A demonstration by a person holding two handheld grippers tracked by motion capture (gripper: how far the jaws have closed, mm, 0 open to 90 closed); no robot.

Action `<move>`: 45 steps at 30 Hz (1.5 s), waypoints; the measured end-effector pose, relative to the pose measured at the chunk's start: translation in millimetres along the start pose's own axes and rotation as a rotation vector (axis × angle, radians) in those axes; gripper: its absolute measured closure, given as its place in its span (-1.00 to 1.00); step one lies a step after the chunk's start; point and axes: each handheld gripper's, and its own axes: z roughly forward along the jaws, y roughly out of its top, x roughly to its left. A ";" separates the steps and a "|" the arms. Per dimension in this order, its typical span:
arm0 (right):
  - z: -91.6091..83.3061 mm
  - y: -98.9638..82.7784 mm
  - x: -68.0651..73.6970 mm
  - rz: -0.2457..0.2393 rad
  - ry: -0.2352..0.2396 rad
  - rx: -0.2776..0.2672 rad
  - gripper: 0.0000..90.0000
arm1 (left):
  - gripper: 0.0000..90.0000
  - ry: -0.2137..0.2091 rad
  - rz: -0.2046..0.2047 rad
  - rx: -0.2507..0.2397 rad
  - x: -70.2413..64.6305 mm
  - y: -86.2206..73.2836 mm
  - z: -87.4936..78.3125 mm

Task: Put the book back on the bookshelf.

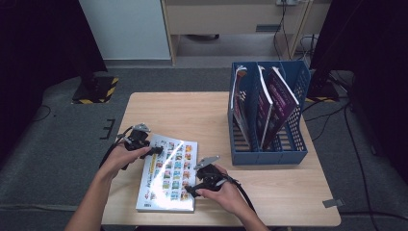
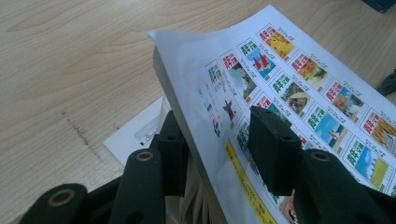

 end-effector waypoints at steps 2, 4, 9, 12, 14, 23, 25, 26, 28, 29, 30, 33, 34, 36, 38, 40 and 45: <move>0.1 0.2 -0.1 0.002 0.002 0.002 -0.63 | 0.29 -0.003 0.000 0.003 -2.2 -0.1 0.0; 0.0 0.4 -0.5 -0.005 0.003 0.005 -0.63 | 0.30 -0.001 -0.001 0.003 -3.6 -0.1 0.4; 0.8 0.8 -1.7 -0.009 -0.001 0.007 -0.67 | 0.31 -0.006 -0.008 -0.008 -5.9 -1.9 1.0; 1.3 2.3 -1.6 -0.015 -0.007 0.017 -0.71 | 0.33 0.001 -0.002 -0.013 -6.7 -2.2 0.9; 1.4 3.1 -1.4 -0.012 -0.007 0.023 -0.71 | 0.37 0.005 -0.006 -0.017 -6.9 -2.1 0.0; 1.5 4.0 -1.0 -0.014 -0.009 0.028 -0.72 | 0.55 0.008 -0.023 -0.036 -6.6 -2.5 -2.2; 1.6 4.2 -1.5 -0.021 -0.009 0.030 -0.72 | 0.57 0.010 -0.028 -0.040 -6.6 -2.4 -2.3; 1.6 4.5 -1.5 -0.023 -0.008 0.031 -0.72 | 0.57 0.009 -0.027 -0.038 -6.6 -2.3 -2.5; 1.6 4.9 -1.5 -0.024 -0.009 0.034 -0.72 | 0.57 0.009 -0.024 -0.036 -6.8 -1.7 -3.1; 1.7 5.0 -1.5 -0.024 -0.009 0.034 -0.72 | 0.57 0.010 -0.024 -0.035 -7.1 -1.5 -3.2; 1.7 5.0 -1.7 -0.022 -0.008 0.036 -0.72 | 0.58 0.010 -0.022 -0.033 -7.3 -1.4 -3.4; 1.7 4.8 -2.2 -0.021 -0.006 0.036 -0.72 | 0.57 0.009 -0.028 -0.034 -7.2 -1.4 -3.4; 1.7 4.8 -2.2 -0.019 -0.006 0.036 -0.72 | 0.57 0.009 -0.028 -0.032 -7.2 -1.3 -3.5; 1.7 5.0 -1.7 -0.022 -0.009 0.036 -0.72 | 0.58 0.010 -0.028 -0.033 -7.5 -1.3 -3.7; 1.6 5.3 -1.4 -0.019 -0.009 0.037 -0.72 | 0.57 0.011 -0.026 -0.031 -7.7 -1.0 -3.9; 1.6 5.3 -1.2 -0.018 -0.010 0.038 -0.72 | 0.57 0.011 -0.028 -0.034 -7.9 -0.7 -3.7; 1.9 5.7 -1.5 -0.028 -0.012 0.037 -0.72 | 0.57 0.010 -0.025 -0.021 -7.9 1.5 -4.5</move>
